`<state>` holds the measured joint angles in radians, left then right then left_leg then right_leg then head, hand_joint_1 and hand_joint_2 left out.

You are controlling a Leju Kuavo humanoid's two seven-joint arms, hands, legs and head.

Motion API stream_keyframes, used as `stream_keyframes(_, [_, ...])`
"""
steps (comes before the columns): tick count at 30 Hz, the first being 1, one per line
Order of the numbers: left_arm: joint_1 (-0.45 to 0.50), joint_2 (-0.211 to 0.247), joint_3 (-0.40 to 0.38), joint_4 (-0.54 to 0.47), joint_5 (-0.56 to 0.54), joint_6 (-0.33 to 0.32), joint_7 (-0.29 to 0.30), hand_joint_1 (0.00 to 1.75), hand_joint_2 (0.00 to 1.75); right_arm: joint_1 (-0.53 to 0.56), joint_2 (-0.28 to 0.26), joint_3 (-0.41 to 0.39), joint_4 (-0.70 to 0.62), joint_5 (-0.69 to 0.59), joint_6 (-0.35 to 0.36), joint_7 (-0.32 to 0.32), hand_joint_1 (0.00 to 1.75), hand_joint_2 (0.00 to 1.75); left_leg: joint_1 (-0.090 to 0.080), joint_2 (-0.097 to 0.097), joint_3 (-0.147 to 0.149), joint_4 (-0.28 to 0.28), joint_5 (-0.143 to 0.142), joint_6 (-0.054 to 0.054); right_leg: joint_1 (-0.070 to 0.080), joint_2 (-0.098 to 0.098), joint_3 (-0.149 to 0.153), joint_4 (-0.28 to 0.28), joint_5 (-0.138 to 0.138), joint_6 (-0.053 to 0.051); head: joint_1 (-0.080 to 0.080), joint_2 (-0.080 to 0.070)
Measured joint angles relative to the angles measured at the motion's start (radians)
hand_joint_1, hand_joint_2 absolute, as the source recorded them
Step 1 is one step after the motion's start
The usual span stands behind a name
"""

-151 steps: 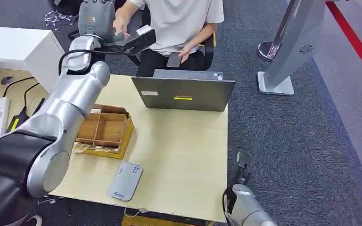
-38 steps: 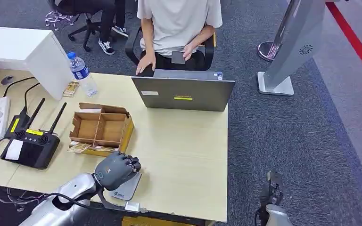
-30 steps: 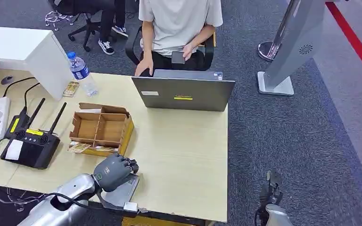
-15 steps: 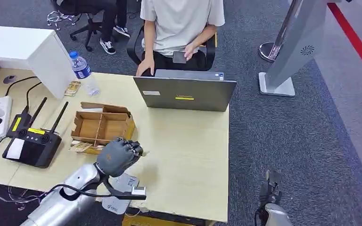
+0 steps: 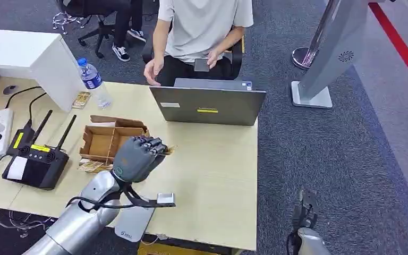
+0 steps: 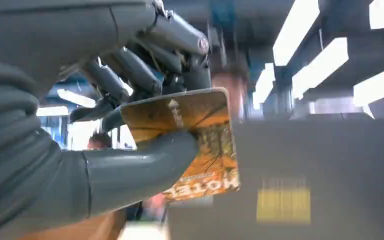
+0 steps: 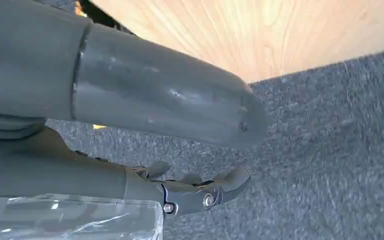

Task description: Pass the card to the sensor for recognition and then transmit it.

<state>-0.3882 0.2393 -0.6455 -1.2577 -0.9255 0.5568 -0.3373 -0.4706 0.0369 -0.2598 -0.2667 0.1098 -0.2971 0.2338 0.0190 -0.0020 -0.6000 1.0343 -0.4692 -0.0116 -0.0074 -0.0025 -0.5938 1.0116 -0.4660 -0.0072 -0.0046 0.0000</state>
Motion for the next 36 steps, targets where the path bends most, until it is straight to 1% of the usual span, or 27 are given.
stream_keyframes(2, [-0.063,-0.039,0.026,0.0,-0.011,0.031,0.022,1.75,1.75,-0.019,0.024,0.005,0.001,0.013,-0.019,0.013,0.0,0.0,0.0,0.0,0.0,0.0,0.001,-0.001,0.0,0.0,0.0,0.0,0.002,0.0,0.0,0.0])
stream_keyframes(5, [-0.165,-0.094,0.067,0.008,-0.052,0.101,0.034,1.75,1.75,-0.045,0.066,0.022,0.001,0.039,-0.039,0.037,0.0,0.0,0.0,0.0,0.0,0.0,0.002,-0.001,0.0,0.001,0.0,0.0,0.004,0.0,0.0,0.0])
stream_keyframes(6, [-0.193,-0.106,0.08,0.013,-0.068,0.117,0.042,1.75,1.75,-0.05,0.079,0.028,0.001,0.046,-0.042,0.044,0.0,0.0,0.0,0.0,0.0,0.0,0.003,-0.002,0.0,0.001,0.0,0.0,0.004,0.0,0.0,0.0])
stream_keyframes(7, [-0.23,-0.127,0.094,0.025,-0.091,0.123,0.051,1.75,1.75,-0.057,0.091,0.034,0.002,0.055,-0.046,0.051,0.0,0.0,0.0,0.0,0.0,0.0,0.003,-0.002,0.0,0.001,-0.001,0.0,0.004,0.0,0.0,0.0])
stream_keyframes(8, [-0.283,-0.147,0.108,0.054,-0.126,0.118,0.078,1.75,1.75,-0.066,0.104,0.041,0.002,0.062,-0.049,0.062,0.0,0.0,0.001,0.0,0.0,0.001,0.004,-0.002,0.0,0.001,-0.001,0.0,0.004,0.0,0.0,0.0])
stream_keyframes(9, [-0.343,-0.162,0.12,0.092,-0.181,0.105,0.132,1.75,1.75,-0.073,0.116,0.05,0.003,0.073,-0.047,0.072,0.0,0.0,0.001,-0.001,-0.001,0.001,0.005,-0.002,0.001,0.0,-0.002,0.0,0.005,0.0,0.0,0.0])
stream_keyframes(10, [-0.417,-0.183,0.13,0.159,-0.251,0.089,0.196,1.75,1.75,-0.081,0.127,0.058,0.005,0.084,-0.047,0.084,0.0,0.0,0.001,-0.002,-0.003,0.001,0.006,-0.001,0.001,-0.001,-0.003,0.001,0.005,0.0,0.0,0.0])
stream_keyframes(11, [-0.5,-0.204,0.142,0.241,-0.304,0.08,0.247,1.75,1.75,-0.089,0.14,0.066,0.006,0.092,-0.047,0.093,0.0,0.0,0.002,-0.002,-0.005,0.001,0.007,-0.002,0.001,-0.001,-0.004,0.001,0.007,0.0,0.002,0.0])
stream_keyframes(12, [-0.584,-0.224,0.157,0.328,-0.333,0.079,0.28,1.75,1.75,-0.097,0.158,0.077,0.008,0.1,-0.047,0.102,0.0,0.0,0.001,-0.002,-0.006,0.001,0.008,-0.002,0.001,0.0,-0.005,0.001,0.009,0.0,0.002,0.0])
stream_keyframes(13, [-0.656,-0.243,0.171,0.405,-0.349,0.075,0.298,1.75,1.75,-0.101,0.173,0.084,0.009,0.103,-0.047,0.108,0.0,0.0,0.001,0.001,-0.005,0.001,0.008,-0.002,0.001,0.002,-0.005,0.001,0.009,0.0,0.001,0.0])
stream_keyframes(14, [-0.711,-0.257,0.182,0.462,-0.359,0.071,0.311,1.75,1.75,-0.103,0.183,0.09,0.01,0.104,-0.047,0.112,0.0,0.0,0.001,0.001,-0.005,0.001,0.008,-0.002,0.001,0.002,-0.005,0.001,0.009,0.0,0.001,0.0])
stream_keyframes(16, [-0.783,-0.28,0.197,0.55,-0.368,0.066,0.326,1.75,1.75,-0.103,0.19,0.099,0.011,0.104,-0.048,0.114,0.0,0.0,0.001,0.002,-0.005,0.001,0.008,-0.003,0.001,0.003,-0.005,0.001,0.009,0.0,0.002,0.0])
stream_keyframes(17, [-0.81,-0.289,0.203,0.593,-0.371,0.064,0.331,1.75,1.75,-0.104,0.195,0.101,0.012,0.103,-0.047,0.115,0.0,0.0,0.001,0.003,-0.005,0.001,0.007,-0.003,0.001,0.005,-0.006,0.001,0.009,0.0,0.001,0.0])
stream_keyframes(19, [-0.846,-0.302,0.208,0.649,-0.373,0.061,0.338,1.75,1.75,-0.104,0.197,0.102,0.013,0.103,-0.047,0.115,0.0,0.0,0.001,0.004,-0.005,0.001,0.007,-0.002,0.001,0.006,-0.006,0.001,0.009,0.0,0.002,0.0])
stream_keyframes(21, [-0.871,-0.311,0.212,0.687,-0.38,0.052,0.35,1.75,1.75,-0.105,0.199,0.103,0.013,0.103,-0.045,0.116,0.0,0.0,0.001,0.005,-0.005,0.001,0.007,-0.002,0.001,0.006,-0.007,0.001,0.009,0.0,0.002,0.0])
stream_keyframes(25, [-0.914,-0.324,0.22,0.751,-0.408,0.009,0.398,1.75,1.75,-0.109,0.2,0.103,0.014,0.103,-0.043,0.131,0.0,0.0,0.001,0.005,-0.005,0.0,0.007,-0.003,0.001,0.007,-0.008,0.001,0.009,-0.001,0.001,0.0])
stream_keyframes(29, [-0.951,-0.328,0.223,0.786,-0.419,-0.025,0.429,1.75,1.75,-0.111,0.2,0.104,0.016,0.103,-0.039,0.133,0.0,0.0,0.002,0.005,-0.005,0.0,0.008,-0.003,0.001,0.007,-0.008,0.003,0.009,-0.001,0.002,0.0])
stream_keyframes(36, [-0.985,-0.333,0.226,0.822,-0.421,-0.042,0.438,1.75,1.75,-0.113,0.2,0.105,0.018,0.103,-0.037,0.133,0.0,0.0,0.002,0.006,-0.005,0.0,0.008,-0.003,0.001,0.007,-0.008,0.003,0.009,-0.001,0.002,0.0])
